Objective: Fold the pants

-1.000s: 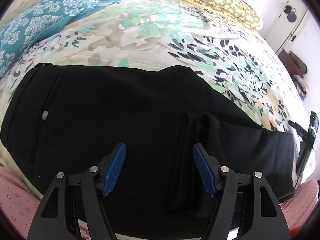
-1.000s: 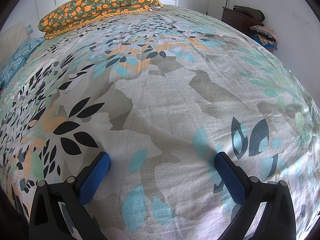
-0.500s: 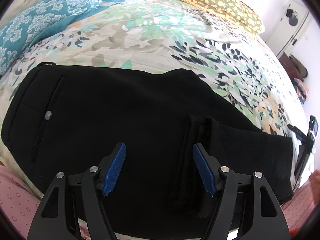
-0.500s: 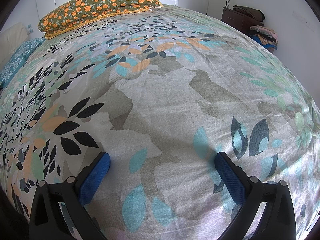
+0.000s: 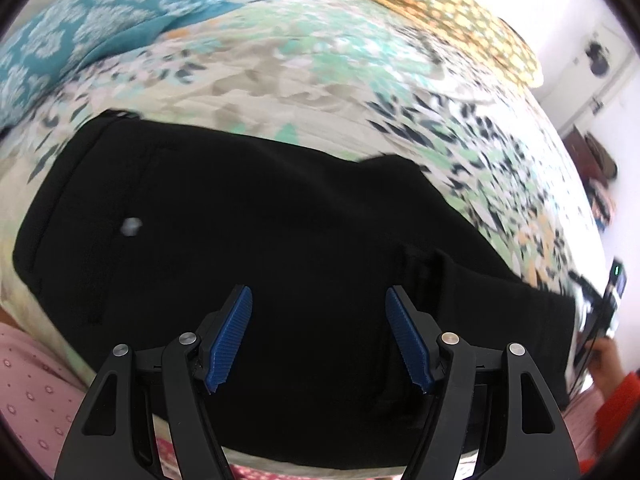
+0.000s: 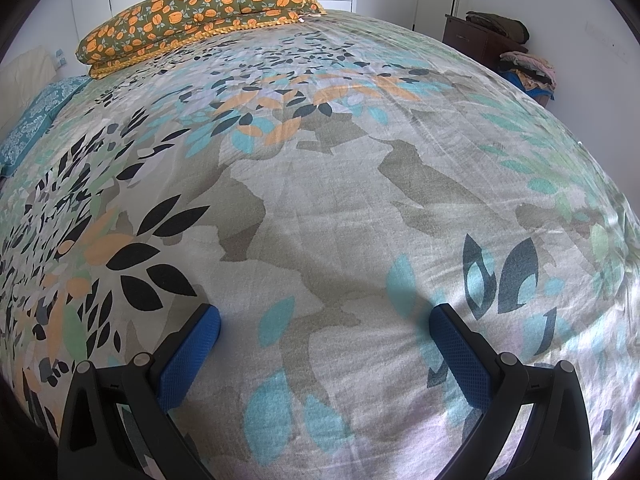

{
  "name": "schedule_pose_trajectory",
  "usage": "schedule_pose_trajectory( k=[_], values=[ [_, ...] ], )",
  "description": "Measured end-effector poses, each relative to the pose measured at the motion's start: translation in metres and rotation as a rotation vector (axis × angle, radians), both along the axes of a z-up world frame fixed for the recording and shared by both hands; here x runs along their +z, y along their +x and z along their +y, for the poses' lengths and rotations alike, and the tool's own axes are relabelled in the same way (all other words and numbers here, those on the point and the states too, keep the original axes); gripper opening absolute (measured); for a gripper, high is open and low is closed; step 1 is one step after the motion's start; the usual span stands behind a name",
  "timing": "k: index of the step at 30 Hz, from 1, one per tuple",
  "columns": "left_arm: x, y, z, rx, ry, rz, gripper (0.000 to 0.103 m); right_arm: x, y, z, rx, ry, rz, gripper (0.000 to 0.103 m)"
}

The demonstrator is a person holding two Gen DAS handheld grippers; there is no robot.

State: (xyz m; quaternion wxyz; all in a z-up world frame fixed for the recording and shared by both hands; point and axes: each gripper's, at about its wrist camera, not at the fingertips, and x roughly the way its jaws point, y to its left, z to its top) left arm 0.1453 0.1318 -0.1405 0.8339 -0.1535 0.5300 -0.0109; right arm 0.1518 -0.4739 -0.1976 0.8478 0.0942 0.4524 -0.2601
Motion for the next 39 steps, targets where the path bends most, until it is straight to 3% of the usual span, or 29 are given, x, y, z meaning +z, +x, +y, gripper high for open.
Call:
schedule_pose_trajectory(
  k=[5,7,8,12,16,19,20,21,24,26,29,31,34,36,39],
  values=[
    [0.017,0.029,0.066,0.06,-0.004,0.027,0.072,0.007,0.001,-0.005,0.061,0.074,0.063,0.103],
    [0.021,0.043,0.1,0.082,0.02,0.035,0.083,0.02,-0.008,-0.002,0.063,0.102,0.046,0.101],
    [0.018,0.05,0.118,0.099,0.029,0.043,0.089,0.03,-0.014,0.004,0.082,0.097,0.019,0.097],
    [-0.013,0.069,0.161,0.112,0.02,0.144,0.089,0.09,-0.052,0.055,0.196,0.047,-0.133,0.096],
    [-0.048,0.079,0.163,0.021,-0.024,0.233,0.102,0.131,-0.086,0.099,0.273,0.13,-0.275,0.099],
    [-0.057,0.074,0.171,0.033,-0.096,0.229,0.102,0.138,-0.101,0.125,0.313,0.239,-0.353,0.103],
    [-0.057,0.071,0.173,0.042,-0.123,0.233,0.095,0.136,-0.103,0.132,0.32,0.27,-0.361,0.103],
    [-0.055,0.071,0.172,0.045,-0.132,0.235,0.074,0.133,-0.104,0.14,0.329,0.298,-0.361,0.103],
    [-0.039,0.058,0.169,0.075,-0.126,0.223,0.029,0.114,-0.101,0.156,0.37,0.377,-0.348,0.103],
    [-0.014,0.05,0.162,0.099,-0.156,0.188,0.023,0.103,-0.099,0.165,0.393,0.424,-0.321,0.103],
    [0.041,0.034,0.133,0.056,-0.219,0.097,0.021,0.101,-0.1,0.178,0.454,0.427,-0.314,0.103],
    [0.08,0.025,0.099,0.0,-0.297,0.043,0.021,0.107,-0.103,0.182,0.486,0.403,-0.332,0.103],
    [0.12,0.018,0.04,-0.088,-0.325,-0.002,0.02,0.114,-0.106,0.177,0.484,0.411,-0.378,0.103],
    [0.133,0.02,-0.016,-0.163,-0.334,-0.016,0.019,0.118,-0.109,0.168,0.467,0.423,-0.408,0.103],
    [0.119,0.024,-0.106,-0.288,-0.311,0.003,0.014,0.124,-0.118,0.158,0.448,0.421,-0.445,0.103]
  ],
)
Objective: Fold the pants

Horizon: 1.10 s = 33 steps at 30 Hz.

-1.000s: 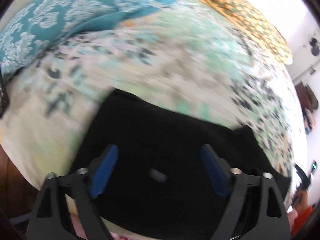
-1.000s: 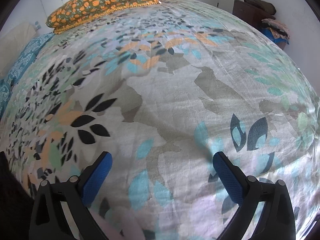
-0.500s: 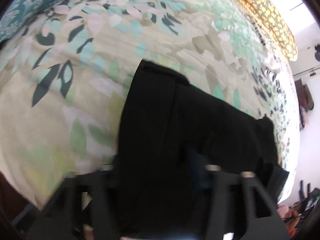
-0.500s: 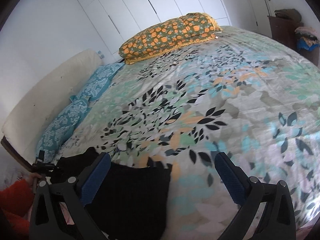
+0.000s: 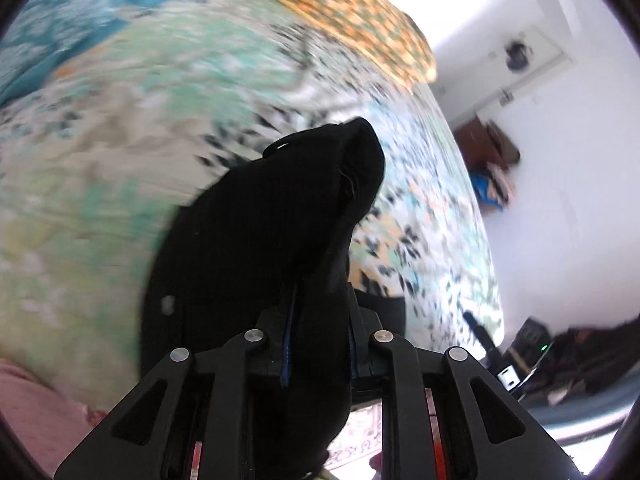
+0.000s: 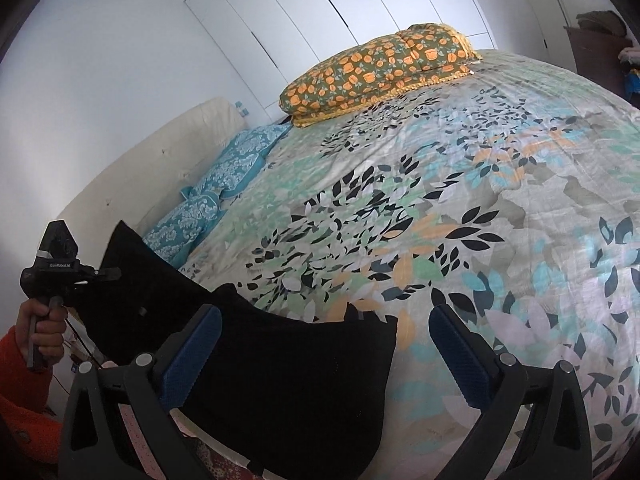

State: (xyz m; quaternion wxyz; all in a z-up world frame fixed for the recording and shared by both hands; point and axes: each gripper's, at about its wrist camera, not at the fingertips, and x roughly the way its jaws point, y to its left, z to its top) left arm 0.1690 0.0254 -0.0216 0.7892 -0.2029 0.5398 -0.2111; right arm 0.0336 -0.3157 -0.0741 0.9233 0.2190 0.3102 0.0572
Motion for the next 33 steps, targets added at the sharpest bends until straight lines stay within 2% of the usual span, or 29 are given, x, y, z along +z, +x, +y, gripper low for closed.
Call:
schedule_pose_trajectory(
  k=[1,5,7,8,10,11,12,14,16,19,20,23,26,28,30,33],
  values=[
    [-0.012,0.002,-0.023,-0.034,0.007,0.013,0.013,0.002,-0.003,-0.003,-0.008,-0.001,-0.006,0.103],
    [-0.09,0.009,-0.117,-0.195,0.013,0.115,0.014,0.003,-0.014,-0.013,-0.025,0.002,-0.013,0.103],
    [-0.103,0.008,-0.131,-0.224,0.058,0.142,0.015,0.003,-0.017,-0.015,-0.009,0.022,-0.019,0.103],
    [-0.1,0.007,-0.13,-0.226,0.036,0.138,0.016,0.002,-0.017,-0.015,0.008,0.038,-0.02,0.103],
    [-0.085,0.006,-0.116,-0.219,-0.024,0.096,0.035,-0.003,-0.015,-0.009,0.071,0.083,-0.014,0.103],
    [-0.071,0.004,-0.105,-0.202,-0.025,0.05,0.053,-0.006,-0.012,-0.003,0.127,0.116,-0.009,0.103],
    [-0.055,0.003,-0.09,-0.17,0.003,-0.014,0.065,-0.01,-0.006,0.007,0.201,0.153,-0.001,0.103],
    [-0.032,0.003,-0.059,-0.101,0.047,-0.111,0.071,-0.019,0.007,0.038,0.37,0.222,0.035,0.102],
    [-0.021,0.001,-0.023,-0.03,0.059,-0.157,0.072,-0.034,0.021,0.076,0.504,0.242,0.107,0.101],
    [-0.023,-0.01,0.034,0.111,0.092,-0.196,0.072,-0.053,0.035,0.123,0.625,0.106,0.193,0.088],
    [-0.027,-0.013,0.047,0.143,0.111,-0.202,0.072,-0.059,0.041,0.134,0.642,0.061,0.219,0.084],
    [-0.057,-0.019,0.087,0.248,0.174,-0.173,0.072,-0.076,0.06,0.147,0.664,0.037,0.28,0.077],
    [-0.092,-0.034,0.106,0.318,0.196,-0.121,0.071,-0.092,0.077,0.151,0.671,-0.023,0.354,0.074],
    [-0.106,-0.036,0.113,0.346,0.182,-0.067,0.07,-0.097,0.084,0.15,0.654,-0.049,0.393,0.072],
    [-0.103,-0.043,0.118,0.364,0.126,-0.07,0.07,-0.098,0.087,0.147,0.665,-0.031,0.404,0.071],
    [-0.096,-0.039,0.117,0.366,0.15,-0.105,0.071,-0.101,0.088,0.149,0.708,-0.049,0.445,0.07]
  ],
)
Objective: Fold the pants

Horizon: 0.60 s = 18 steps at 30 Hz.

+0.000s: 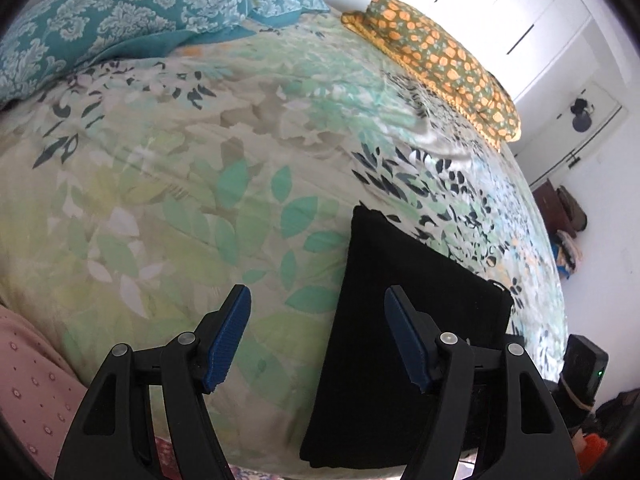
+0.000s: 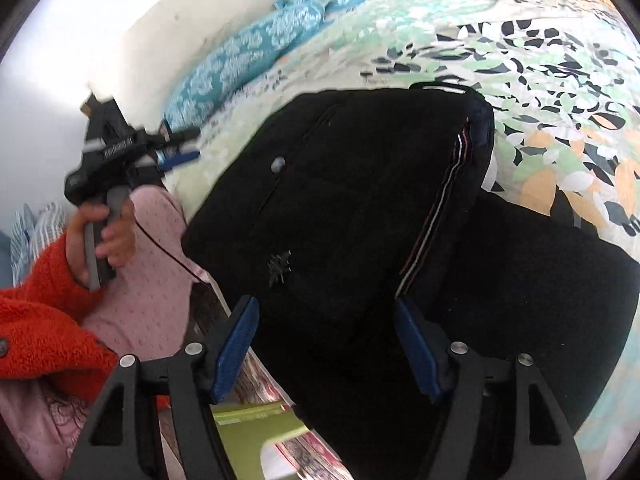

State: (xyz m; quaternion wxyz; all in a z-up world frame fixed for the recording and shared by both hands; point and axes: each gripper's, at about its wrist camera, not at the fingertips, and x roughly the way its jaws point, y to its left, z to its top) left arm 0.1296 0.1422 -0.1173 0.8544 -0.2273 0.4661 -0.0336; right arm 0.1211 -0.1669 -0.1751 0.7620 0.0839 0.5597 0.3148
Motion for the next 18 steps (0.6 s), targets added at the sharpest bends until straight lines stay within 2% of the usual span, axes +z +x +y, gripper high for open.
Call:
schedule_pose_trajectory(
  k=[3,7,9,10,13,16,18],
  values=[
    [-0.006,0.002,-0.002,-0.004,-0.025,0.021,0.071,-0.008,0.007,-0.005,0.025,0.071,0.084,0.07],
    [-0.007,0.003,-0.009,-0.023,-0.005,0.022,0.071,-0.027,0.027,-0.028,-0.066,0.191,0.203,0.06],
    [-0.005,0.002,-0.01,-0.033,0.019,0.013,0.071,-0.033,0.031,-0.036,-0.119,0.236,0.226,0.042],
    [-0.004,0.002,-0.011,-0.035,0.03,0.011,0.071,-0.034,0.031,-0.037,-0.136,0.258,0.239,0.028],
    [-0.004,0.001,-0.01,-0.028,0.031,0.013,0.071,-0.012,0.023,-0.036,-0.165,0.285,0.177,0.022],
    [-0.003,-0.001,-0.006,-0.015,0.02,0.007,0.071,0.036,0.013,-0.039,-0.171,0.343,0.072,0.019],
    [0.0,-0.002,-0.005,-0.02,0.008,-0.001,0.071,0.067,0.001,-0.043,-0.161,0.342,0.013,0.017]
  ],
)
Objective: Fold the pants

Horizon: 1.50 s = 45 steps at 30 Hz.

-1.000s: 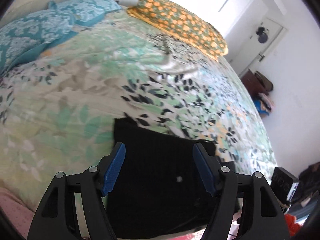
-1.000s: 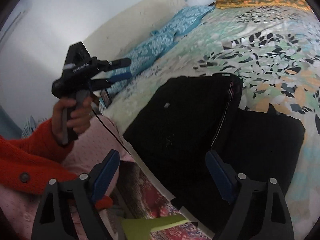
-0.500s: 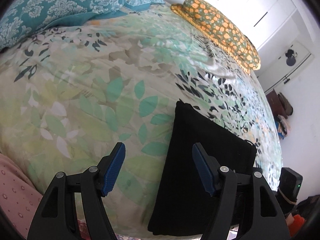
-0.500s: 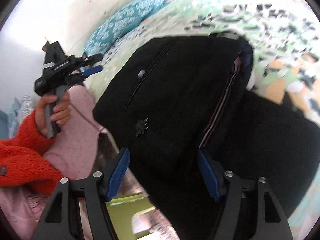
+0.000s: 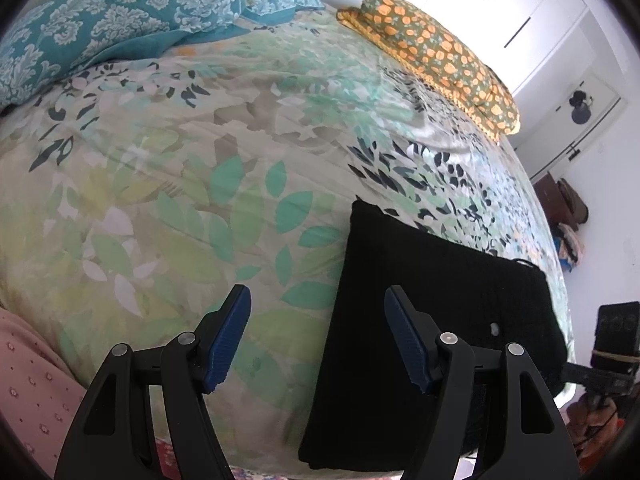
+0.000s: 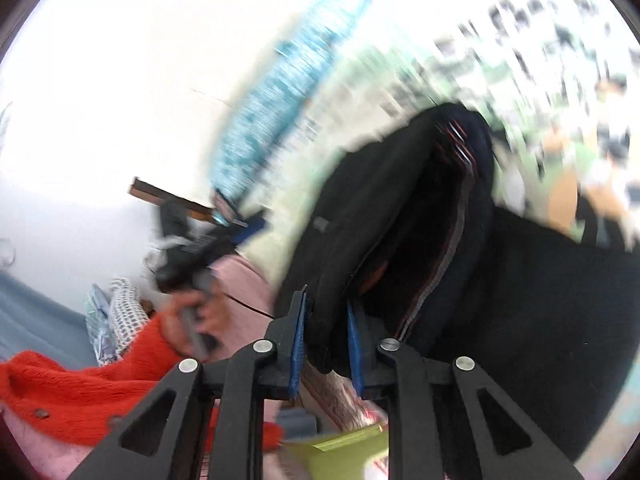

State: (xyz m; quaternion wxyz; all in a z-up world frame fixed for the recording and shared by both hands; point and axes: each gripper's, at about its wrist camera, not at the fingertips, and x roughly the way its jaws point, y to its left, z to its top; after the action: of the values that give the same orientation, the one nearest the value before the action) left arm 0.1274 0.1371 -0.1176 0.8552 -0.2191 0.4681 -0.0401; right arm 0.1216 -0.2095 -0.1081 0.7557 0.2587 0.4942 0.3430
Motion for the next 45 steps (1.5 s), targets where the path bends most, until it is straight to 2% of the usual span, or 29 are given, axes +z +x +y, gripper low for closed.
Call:
schedule_pose_trajectory(
  k=[4,8,10,14,16,18,21,23,24,27,29,32,34,36,37,38,40,41,43,44,45],
  values=[
    [0.009,-0.003,-0.007,-0.028,-0.017,-0.027,0.071,0.039,-0.025,-0.015,-0.016,-0.043,-0.063,0.016],
    [0.016,-0.007,-0.019,-0.077,-0.025,-0.048,0.071,0.044,-0.05,-0.03,-0.058,-0.106,-0.057,0.016],
    [0.019,-0.008,-0.027,-0.104,-0.023,-0.057,0.071,0.029,-0.063,-0.043,-0.105,-0.136,-0.009,0.016],
    [0.023,-0.01,-0.049,-0.176,0.001,-0.07,0.071,-0.021,-0.081,-0.077,-0.217,-0.211,0.124,0.014],
    [0.023,-0.013,-0.065,-0.231,0.028,-0.075,0.071,-0.046,-0.082,-0.089,-0.238,-0.227,0.188,0.014],
    [0.022,-0.016,-0.079,-0.279,0.059,-0.074,0.071,-0.056,-0.078,-0.09,-0.228,-0.269,0.22,0.014],
    [0.015,-0.022,-0.1,-0.356,0.102,-0.06,0.071,-0.049,-0.067,-0.083,-0.182,-0.33,0.207,0.014],
    [0.009,-0.026,-0.115,-0.413,0.135,-0.047,0.071,-0.041,-0.064,-0.084,-0.165,-0.369,0.204,0.019],
    [0.007,-0.028,-0.12,-0.433,0.154,-0.046,0.071,-0.032,-0.064,-0.08,-0.161,-0.403,0.185,0.021],
    [0.004,-0.034,-0.134,-0.487,0.216,-0.053,0.071,0.005,-0.059,-0.073,-0.168,-0.559,0.051,0.024],
    [0.001,-0.036,-0.14,-0.517,0.223,-0.049,0.071,0.027,-0.048,-0.066,-0.174,-0.567,-0.042,0.024],
    [-0.007,-0.037,-0.151,-0.561,0.247,-0.026,0.071,0.034,-0.022,-0.051,-0.174,-0.524,-0.124,0.024],
    [-0.015,-0.041,-0.16,-0.592,0.311,-0.022,0.074,0.016,0.002,-0.043,-0.176,-0.503,-0.102,0.024],
    [-0.02,-0.047,-0.169,-0.628,0.392,-0.037,0.08,-0.019,0.023,-0.041,-0.189,-0.603,-0.026,0.021],
    [-0.021,-0.05,-0.172,-0.641,0.414,-0.044,0.081,-0.037,0.029,-0.043,-0.196,-0.621,0.012,0.014],
    [-0.022,-0.053,-0.174,-0.65,0.427,-0.053,0.083,-0.05,0.03,-0.051,-0.218,-0.605,0.038,0.001],
    [-0.022,-0.056,-0.175,-0.656,0.443,-0.056,0.084,-0.051,0.026,-0.066,-0.276,-0.514,0.041,0.0],
    [-0.021,-0.056,-0.175,-0.654,0.444,-0.055,0.084,-0.047,0.018,-0.072,-0.293,-0.5,0.04,0.0],
    [-0.019,-0.054,-0.174,-0.641,0.433,-0.042,0.084,-0.032,0.007,-0.066,-0.288,-0.538,0.006,0.0],
    [-0.017,-0.052,-0.173,-0.629,0.429,-0.039,0.084,-0.021,0.0,-0.061,-0.277,-0.563,-0.014,0.008],
    [-0.014,-0.051,-0.171,-0.609,0.425,-0.04,0.084,-0.012,-0.006,-0.057,-0.266,-0.578,-0.037,0.01]
  ],
)
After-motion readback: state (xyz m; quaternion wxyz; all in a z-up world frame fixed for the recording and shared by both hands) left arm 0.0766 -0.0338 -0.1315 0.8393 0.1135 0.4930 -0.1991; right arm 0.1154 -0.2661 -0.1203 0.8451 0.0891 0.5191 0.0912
